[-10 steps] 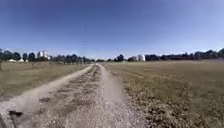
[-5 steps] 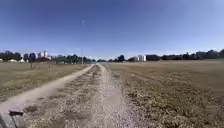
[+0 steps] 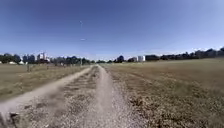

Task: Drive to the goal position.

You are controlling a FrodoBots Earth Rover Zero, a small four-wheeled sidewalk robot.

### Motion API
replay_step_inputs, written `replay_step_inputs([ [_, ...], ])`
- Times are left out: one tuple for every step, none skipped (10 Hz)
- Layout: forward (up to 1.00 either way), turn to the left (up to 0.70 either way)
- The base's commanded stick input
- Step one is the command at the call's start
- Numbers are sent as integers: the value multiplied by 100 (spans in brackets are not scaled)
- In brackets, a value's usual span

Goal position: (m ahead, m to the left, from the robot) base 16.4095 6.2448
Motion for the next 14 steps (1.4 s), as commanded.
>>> replay_step_inputs([
  [69, 6],
  [67, 6],
  [31, 4],
  [7, 3],
  [2, 1],
  [0, 0],
  [0, 0],
  [0, 0],
  [0, 0],
  [0, 0],
  [0, 0],
  [0, 0],
  [6, 1],
  [69, 6],
])
